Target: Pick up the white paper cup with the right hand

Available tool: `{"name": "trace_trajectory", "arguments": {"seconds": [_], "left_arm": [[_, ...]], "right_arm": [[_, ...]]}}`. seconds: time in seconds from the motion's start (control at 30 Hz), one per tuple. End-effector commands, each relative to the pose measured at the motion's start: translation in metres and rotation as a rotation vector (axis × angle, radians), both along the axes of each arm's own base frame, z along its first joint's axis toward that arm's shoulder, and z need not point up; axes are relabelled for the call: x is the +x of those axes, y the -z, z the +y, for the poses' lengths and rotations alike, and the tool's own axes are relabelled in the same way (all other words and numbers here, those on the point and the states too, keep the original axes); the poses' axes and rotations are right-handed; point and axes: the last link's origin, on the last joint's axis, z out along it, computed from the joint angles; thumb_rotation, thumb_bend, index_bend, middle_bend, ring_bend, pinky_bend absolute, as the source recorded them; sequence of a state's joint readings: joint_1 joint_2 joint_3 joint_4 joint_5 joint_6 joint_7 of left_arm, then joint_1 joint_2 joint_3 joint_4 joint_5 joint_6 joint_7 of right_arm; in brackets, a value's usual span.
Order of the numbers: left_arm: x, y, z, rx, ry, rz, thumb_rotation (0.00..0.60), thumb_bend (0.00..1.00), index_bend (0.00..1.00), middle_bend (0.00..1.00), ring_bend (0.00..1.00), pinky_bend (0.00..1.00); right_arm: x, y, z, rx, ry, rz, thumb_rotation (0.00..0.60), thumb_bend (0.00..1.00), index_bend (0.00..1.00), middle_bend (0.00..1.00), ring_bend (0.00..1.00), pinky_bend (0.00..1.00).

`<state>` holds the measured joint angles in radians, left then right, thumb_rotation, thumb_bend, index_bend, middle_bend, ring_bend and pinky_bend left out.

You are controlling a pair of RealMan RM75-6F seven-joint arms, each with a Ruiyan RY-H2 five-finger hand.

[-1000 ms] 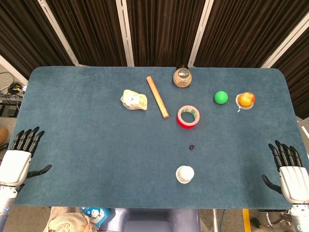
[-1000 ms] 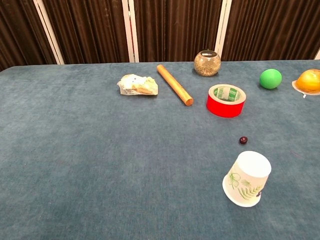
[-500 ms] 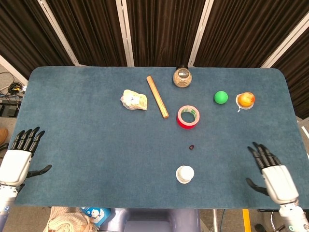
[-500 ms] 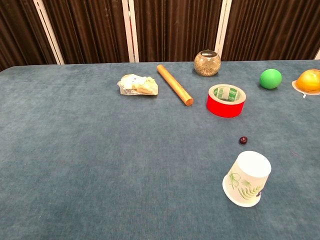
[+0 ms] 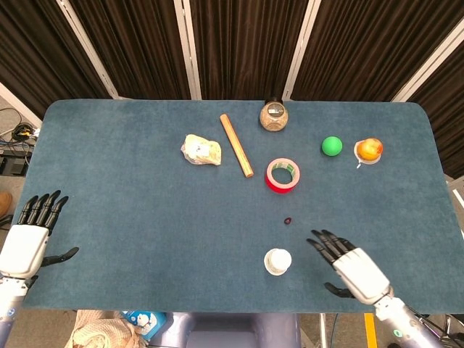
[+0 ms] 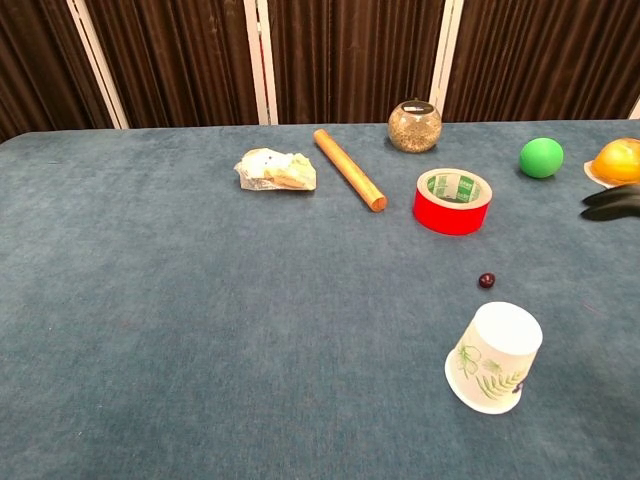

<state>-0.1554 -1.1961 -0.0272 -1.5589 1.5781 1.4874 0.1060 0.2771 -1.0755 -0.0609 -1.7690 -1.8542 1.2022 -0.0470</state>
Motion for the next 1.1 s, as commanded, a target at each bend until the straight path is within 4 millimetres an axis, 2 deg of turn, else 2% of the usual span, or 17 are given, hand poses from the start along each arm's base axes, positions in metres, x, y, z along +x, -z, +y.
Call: {"name": "trace_trajectory", "arguments": {"seconds": [0.03, 0.5, 0.8, 1.0, 1.1], "left_arm": [[0.0, 0.0, 0.001, -0.002, -0.001, 0.0, 0.6, 0.0, 0.0, 0.0, 0.0, 0.0], [-0.001, 0.001, 0.003, -0.013, -0.016, -0.003, 0.6, 0.0, 0.0, 0.0, 0.0, 0.0], [-0.002, 0.001, 0.003, -0.018, -0.024, -0.004, 0.6, 0.0, 0.0, 0.0, 0.0, 0.0], [-0.001, 0.002, 0.004, -0.023, -0.027, -0.004, 0.6, 0.0, 0.0, 0.0, 0.0, 0.0], [-0.001, 0.002, 0.004, -0.022, -0.026, -0.005, 0.6, 0.0, 0.0, 0.0, 0.0, 0.0]], "right_arm": [[0.012, 0.013, -0.002, 0.054, -0.032, 0.011, 0.6, 0.25, 0.0, 0.0, 0.04, 0.24], [0.031, 0.043, -0.014, 0.11, -0.023, 0.081, 0.6, 0.25, 0.0, 0.0, 0.04, 0.24], [0.033, 0.056, -0.022, 0.114, 0.003, 0.108, 0.6, 0.26, 0.0, 0.0, 0.05, 0.24], [0.033, 0.066, -0.025, 0.112, 0.025, 0.105, 0.6, 0.34, 0.01, 0.02, 0.1, 0.28], [0.034, 0.071, -0.027, 0.106, 0.03, 0.098, 0.6, 0.39, 0.1, 0.1, 0.16, 0.35]]}}
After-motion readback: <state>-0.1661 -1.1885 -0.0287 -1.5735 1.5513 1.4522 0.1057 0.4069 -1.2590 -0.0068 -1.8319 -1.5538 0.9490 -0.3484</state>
